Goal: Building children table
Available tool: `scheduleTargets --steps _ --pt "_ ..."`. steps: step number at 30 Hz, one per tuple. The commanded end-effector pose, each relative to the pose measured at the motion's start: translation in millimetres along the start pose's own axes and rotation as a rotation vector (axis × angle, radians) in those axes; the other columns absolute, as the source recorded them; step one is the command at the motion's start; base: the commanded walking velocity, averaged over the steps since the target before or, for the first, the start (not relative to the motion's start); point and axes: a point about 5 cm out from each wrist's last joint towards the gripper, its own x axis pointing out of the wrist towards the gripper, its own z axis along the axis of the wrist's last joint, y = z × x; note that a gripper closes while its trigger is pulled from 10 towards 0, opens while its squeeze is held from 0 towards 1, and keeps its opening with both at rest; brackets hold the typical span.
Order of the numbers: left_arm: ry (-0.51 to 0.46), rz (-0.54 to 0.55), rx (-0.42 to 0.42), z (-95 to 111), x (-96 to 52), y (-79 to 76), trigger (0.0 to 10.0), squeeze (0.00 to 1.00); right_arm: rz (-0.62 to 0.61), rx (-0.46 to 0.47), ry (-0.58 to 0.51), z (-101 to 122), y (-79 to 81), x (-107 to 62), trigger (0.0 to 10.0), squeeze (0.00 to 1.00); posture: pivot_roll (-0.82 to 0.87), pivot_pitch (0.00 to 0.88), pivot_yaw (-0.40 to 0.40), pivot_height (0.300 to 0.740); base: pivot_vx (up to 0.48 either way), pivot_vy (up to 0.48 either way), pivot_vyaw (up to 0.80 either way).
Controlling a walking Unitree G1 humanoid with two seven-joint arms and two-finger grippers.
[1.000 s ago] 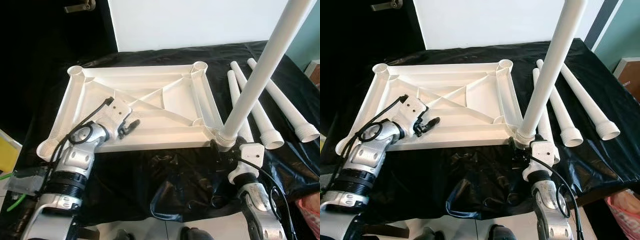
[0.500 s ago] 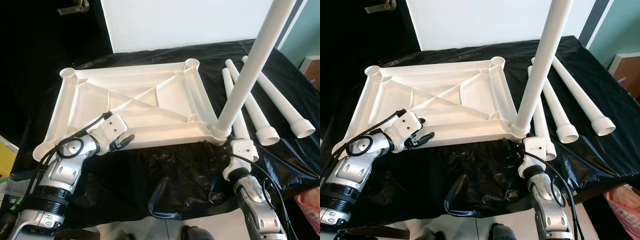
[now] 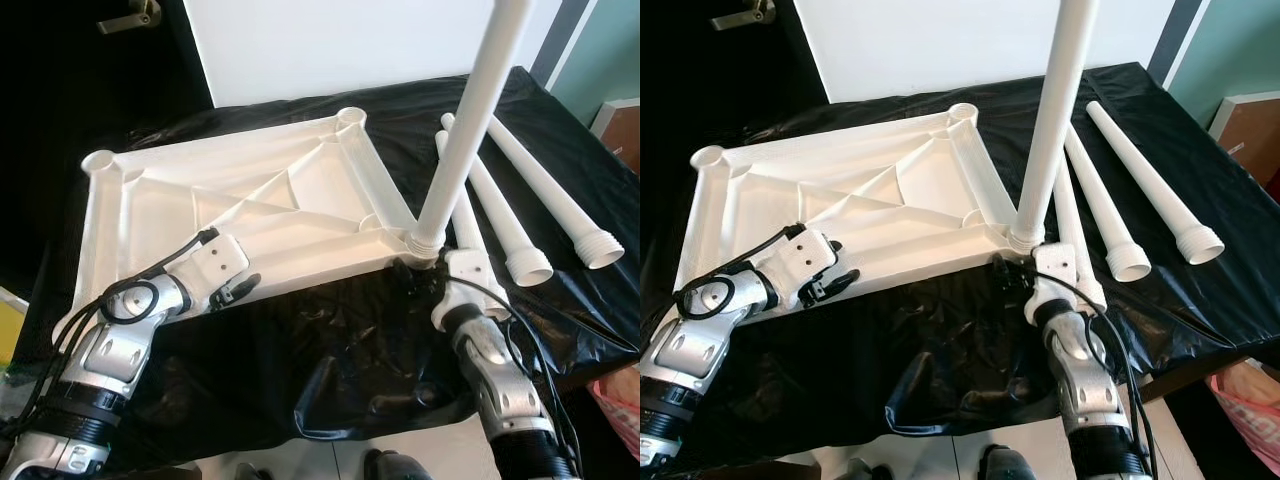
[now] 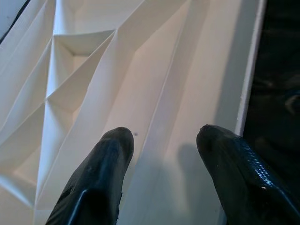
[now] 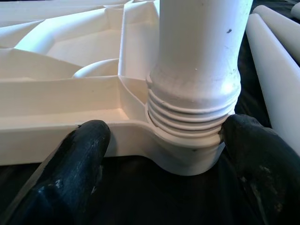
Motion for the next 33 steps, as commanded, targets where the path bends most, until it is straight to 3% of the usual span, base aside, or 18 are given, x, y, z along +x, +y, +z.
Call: scheduleTargets --steps 1,10,14,21,24,25,27,28,30,31,33 --pt "0.007 -0.283 -0.078 -5 11.6 -40.1 10.0 0.0 0.043 0.012 0.065 -13 5.5 6.0 10.0 0.0 -0.05 0.116 0.057 0.74 0.0 0.0 0.0" --pt "-0.09 -0.347 -0.15 18 30.0 -67.5 10.0 0.0 0.004 -0.025 0.053 -9 -11.0 23.4 10.0 0.0 -0.04 0.1 0.052 0.74 0.0 0.0 0.0" --pt "-0.099 -0.354 -0.16 21 31.7 -70.5 10.0 0.0 0.001 -0.029 0.053 -9 -12.5 24.7 10.0 0.0 -0.04 0.1 0.052 0.74 0.0 0.0 0.0" --pt "-0.223 -0.331 -0.21 55 51.0 -88.7 10.0 0.0 -0.024 -0.037 0.035 -7 -21.4 35.2 10.0 0.0 -0.04 0.093 0.05 0.74 0.0 0.0 0.0" --pt "-0.223 -0.331 -0.21 55 51.0 -88.7 10.0 0.0 -0.024 -0.037 0.035 -7 -21.4 35.2 10.0 0.0 -0.04 0.093 0.05 0.74 0.0 0.0 0.0" --pt "-0.251 -0.281 -0.229 60 53.1 -83.3 10.0 0.0 -0.027 -0.037 0.033 -8 -22.1 35.2 10.0 0.0 -0.03 0.093 0.045 0.74 0.0 0.0 0.0" --pt "-0.335 -0.172 -0.31 68 45.7 -56.8 10.0 0.0 -0.045 -0.047 0.016 -9 -21.6 30.5 10.0 0.0 -0.03 0.089 0.038 0.74 0.0 0.0 0.0" --pt "-0.335 -0.172 -0.31 68 45.7 -56.8 10.0 0.0 -0.045 -0.047 0.016 -9 -21.6 30.5 10.0 0.0 -0.03 0.089 0.038 0.74 0.0 0.0 0.0" --pt "-0.399 -0.109 -0.377 73 37.2 -37.9 10.0 0.0 -0.076 -0.055 -0.002 -9 -22.1 27.3 10.0 0.0 -0.03 0.087 0.034 0.74 0.0 0.0 0.0" --pt "-0.399 -0.109 -0.377 73 37.2 -37.9 10.0 0.0 -0.076 -0.055 -0.002 -9 -22.1 27.3 10.0 0.0 -0.03 0.087 0.034 0.74 0.0 0.0 0.0" --pt "-0.442 -0.048 -0.414 75 29.3 -21.4 10.0 0.0 -0.122 -0.041 -0.014 -9 -23.3 24.3 10.0 0.0 -0.03 0.085 0.032 0.74 0.0 0.0 0.0"
